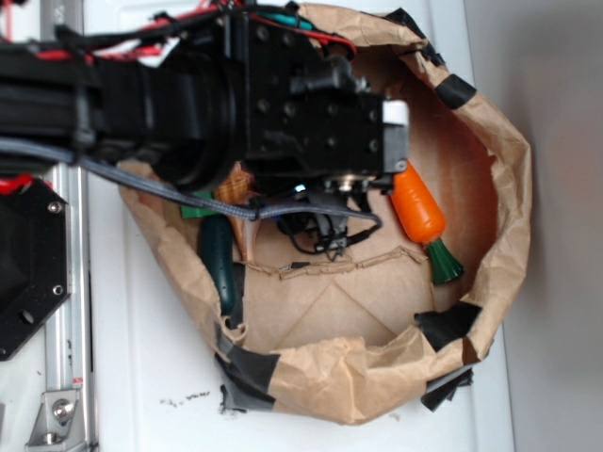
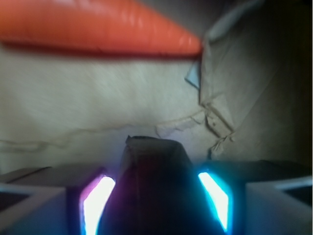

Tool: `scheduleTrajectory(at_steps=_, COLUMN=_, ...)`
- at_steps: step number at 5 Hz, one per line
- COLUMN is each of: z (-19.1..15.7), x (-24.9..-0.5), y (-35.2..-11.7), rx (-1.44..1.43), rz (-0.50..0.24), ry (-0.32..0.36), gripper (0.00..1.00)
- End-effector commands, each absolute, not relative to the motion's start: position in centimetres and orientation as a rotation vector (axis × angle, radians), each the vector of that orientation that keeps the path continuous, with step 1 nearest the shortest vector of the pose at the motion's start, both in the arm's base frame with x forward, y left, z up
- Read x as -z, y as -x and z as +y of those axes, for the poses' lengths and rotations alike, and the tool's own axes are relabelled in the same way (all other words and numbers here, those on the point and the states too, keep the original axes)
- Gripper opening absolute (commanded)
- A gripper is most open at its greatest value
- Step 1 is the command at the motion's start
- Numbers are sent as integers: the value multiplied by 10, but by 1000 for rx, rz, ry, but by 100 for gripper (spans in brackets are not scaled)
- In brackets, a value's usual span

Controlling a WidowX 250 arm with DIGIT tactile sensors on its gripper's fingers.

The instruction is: Grab the black box.

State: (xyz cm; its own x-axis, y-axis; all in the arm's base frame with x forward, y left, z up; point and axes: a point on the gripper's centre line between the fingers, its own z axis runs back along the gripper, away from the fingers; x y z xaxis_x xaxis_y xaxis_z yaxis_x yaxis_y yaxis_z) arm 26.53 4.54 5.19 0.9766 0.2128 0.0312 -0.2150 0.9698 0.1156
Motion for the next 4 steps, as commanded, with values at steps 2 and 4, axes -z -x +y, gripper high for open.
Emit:
scheduleTrajectory(at_steps=2, z=3, x=-178, y=-257, rx=-321, rz=-6, ry=-68, gripper=0)
scheduleTrajectory(at_steps=4, z=37, x=-196, y=-245, rx=-303, rz=-114, ry=15, gripper=0)
